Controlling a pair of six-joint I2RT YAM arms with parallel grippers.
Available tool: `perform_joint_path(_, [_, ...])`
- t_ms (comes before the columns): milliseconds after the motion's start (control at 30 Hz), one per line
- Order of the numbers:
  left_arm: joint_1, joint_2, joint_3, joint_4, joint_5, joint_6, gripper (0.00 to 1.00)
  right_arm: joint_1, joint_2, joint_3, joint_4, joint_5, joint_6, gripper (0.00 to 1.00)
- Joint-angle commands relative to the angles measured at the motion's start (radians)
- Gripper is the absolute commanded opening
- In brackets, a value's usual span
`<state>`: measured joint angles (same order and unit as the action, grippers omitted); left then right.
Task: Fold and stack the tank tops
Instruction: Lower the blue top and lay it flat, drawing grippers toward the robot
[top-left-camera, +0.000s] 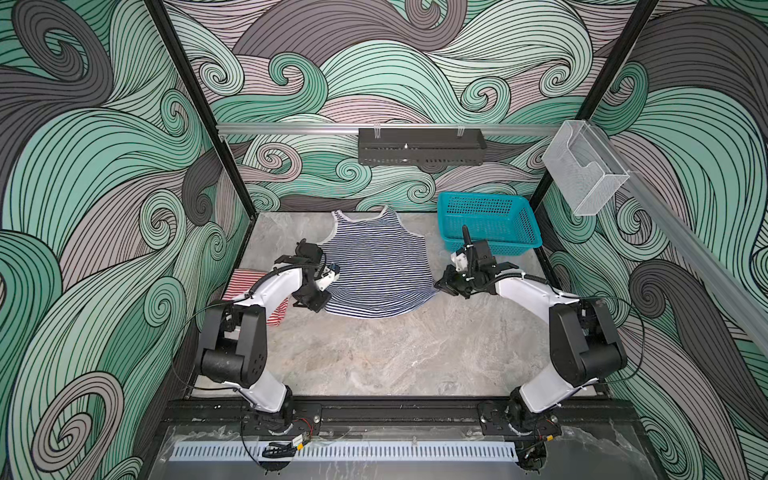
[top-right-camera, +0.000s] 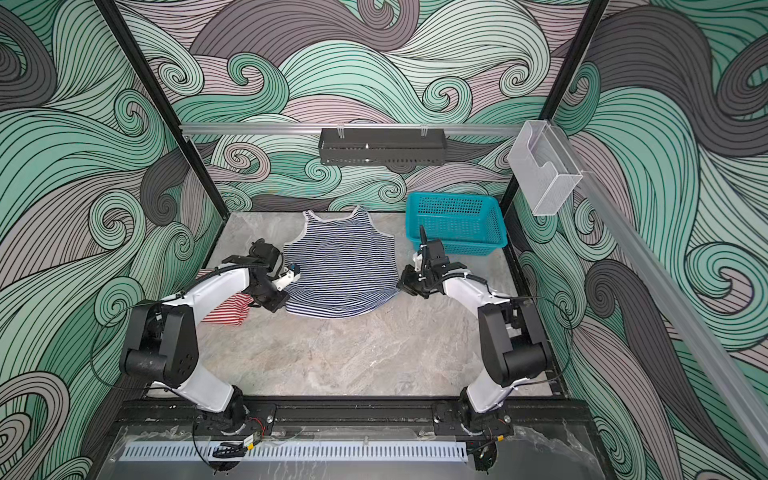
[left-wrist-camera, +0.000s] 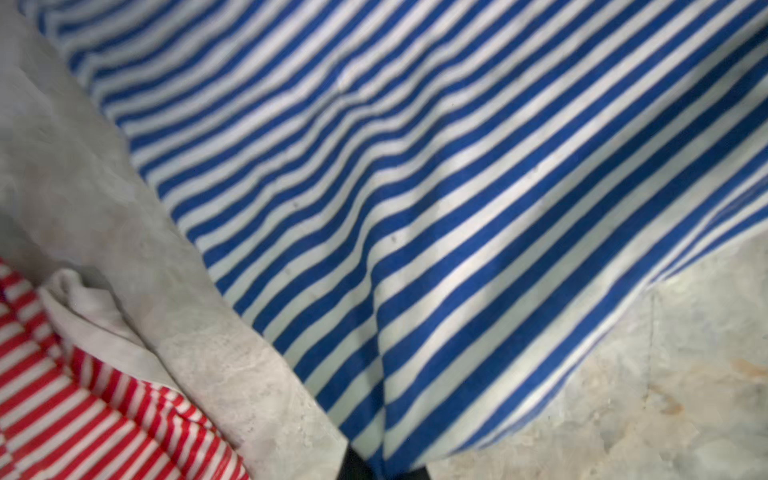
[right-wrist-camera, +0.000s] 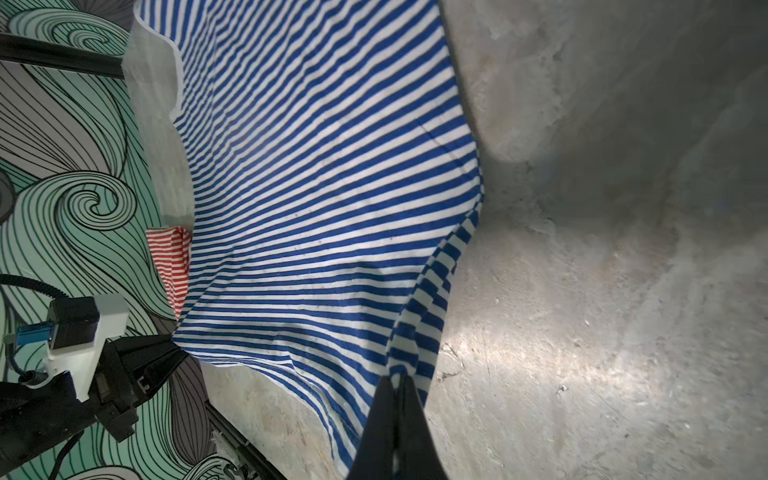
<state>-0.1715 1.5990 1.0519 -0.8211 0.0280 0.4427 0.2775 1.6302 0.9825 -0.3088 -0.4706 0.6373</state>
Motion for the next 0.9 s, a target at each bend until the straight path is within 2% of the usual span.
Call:
perform_joint_path(0, [-0.008, 0.007, -0.021, -0.083, -0.042, 0.023, 0.0, 0.01, -0.034, -0.047, -0.026, 0.021, -0.013, 0.0])
perform_joint_path(233, [-0.034, -0.077, -0.113, -0.119, -0.004, 0.058, 0.0, 0.02, -0.147, -0.115, -0.089, 0.065, -0.005, 0.0])
perform_joint_path(467, [-0.072, -0.01, -0.151, -0.123, -0.047, 0.062, 0.01, 0.028, -0.119, -0.128, -0.113, 0.079, -0.012, 0.0])
perform_joint_path(533, [-0.075, -0.011, -0.156, -0.124, -0.048, 0.061, 0.09, 0.033, -0.129, -0.127, -0.126, 0.092, -0.015, 0.11])
perform_joint_path(600, [-0.076, -0.024, -0.159, -0.119, -0.058, 0.057, 0.18, 0.035, -0.15, -0.121, -0.148, 0.103, -0.023, 0.29])
perform_joint_path(733, [-0.075, -0.066, -0.138, -0.137, -0.078, 0.058, 0.25, 0.035, -0.214, -0.087, -0.216, 0.142, -0.043, 0.54])
perform_joint_path(767, [-0.074, -0.079, -0.127, -0.147, -0.082, 0.06, 0.27, 0.034, -0.231, -0.07, -0.242, 0.153, -0.049, 0.58])
perform_joint_path(833, [-0.072, -0.109, -0.109, -0.159, -0.092, 0.06, 0.3, 0.032, -0.269, -0.026, -0.297, 0.165, -0.067, 0.59])
perform_joint_path(867, [-0.071, -0.122, -0.099, -0.158, -0.096, 0.058, 0.31, 0.03, -0.295, -0.004, -0.311, 0.161, -0.072, 0.52])
